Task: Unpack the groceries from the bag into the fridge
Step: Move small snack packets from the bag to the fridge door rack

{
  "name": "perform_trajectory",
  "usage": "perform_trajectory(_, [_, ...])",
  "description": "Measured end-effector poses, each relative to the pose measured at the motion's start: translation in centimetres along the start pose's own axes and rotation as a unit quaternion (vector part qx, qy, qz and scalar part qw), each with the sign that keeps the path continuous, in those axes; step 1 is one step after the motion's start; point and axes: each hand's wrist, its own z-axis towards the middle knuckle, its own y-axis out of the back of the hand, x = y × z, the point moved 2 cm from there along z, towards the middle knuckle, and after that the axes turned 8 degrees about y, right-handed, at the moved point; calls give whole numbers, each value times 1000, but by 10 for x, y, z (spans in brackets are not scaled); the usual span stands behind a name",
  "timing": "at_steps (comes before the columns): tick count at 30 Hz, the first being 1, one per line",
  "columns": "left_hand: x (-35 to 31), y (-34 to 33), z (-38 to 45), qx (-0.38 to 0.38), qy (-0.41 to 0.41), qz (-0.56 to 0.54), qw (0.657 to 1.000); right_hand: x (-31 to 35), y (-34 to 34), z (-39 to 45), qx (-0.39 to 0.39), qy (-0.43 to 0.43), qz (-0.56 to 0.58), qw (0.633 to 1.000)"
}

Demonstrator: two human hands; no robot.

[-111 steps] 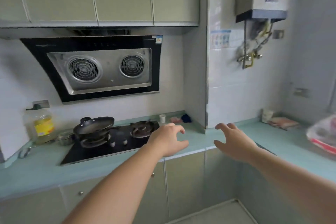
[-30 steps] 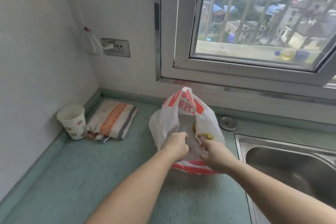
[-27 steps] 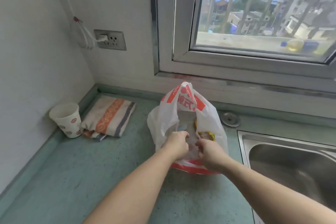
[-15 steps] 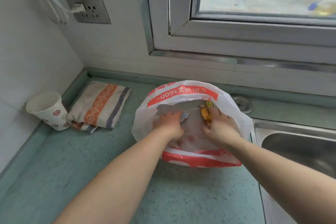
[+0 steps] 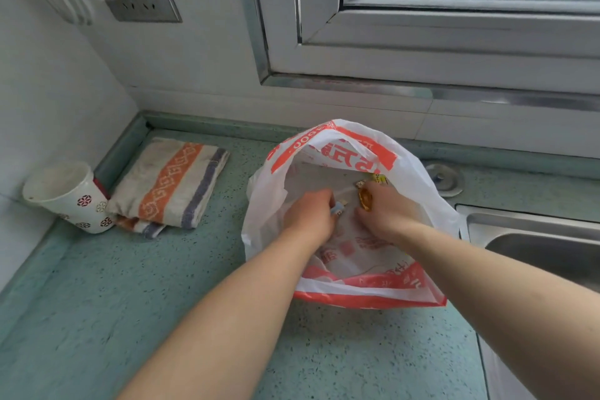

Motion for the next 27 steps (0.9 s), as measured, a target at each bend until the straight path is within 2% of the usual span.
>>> perform_trajectory(4, [0, -7, -2, -20, -21, 35, 999, -2, -9, -8, -45, 30, -32, 998])
perform_trajectory(10, [10, -14, -10, -32, -63, 70, 995, 8, -15, -18, 34, 41, -23, 998])
perform_trajectory(15, [8, -8, -19, 22, -40, 45, 998, 24, 1, -28, 64, 53, 8, 996])
perform_trajectory(24, [5, 48, -65, -5, -65, -26, 998, 62, 57, -62, -3, 67, 88, 994])
perform_trajectory(27, [11, 70, -93, -10, -60, -46, 997, 82, 73, -78, -20, 97, 90, 991])
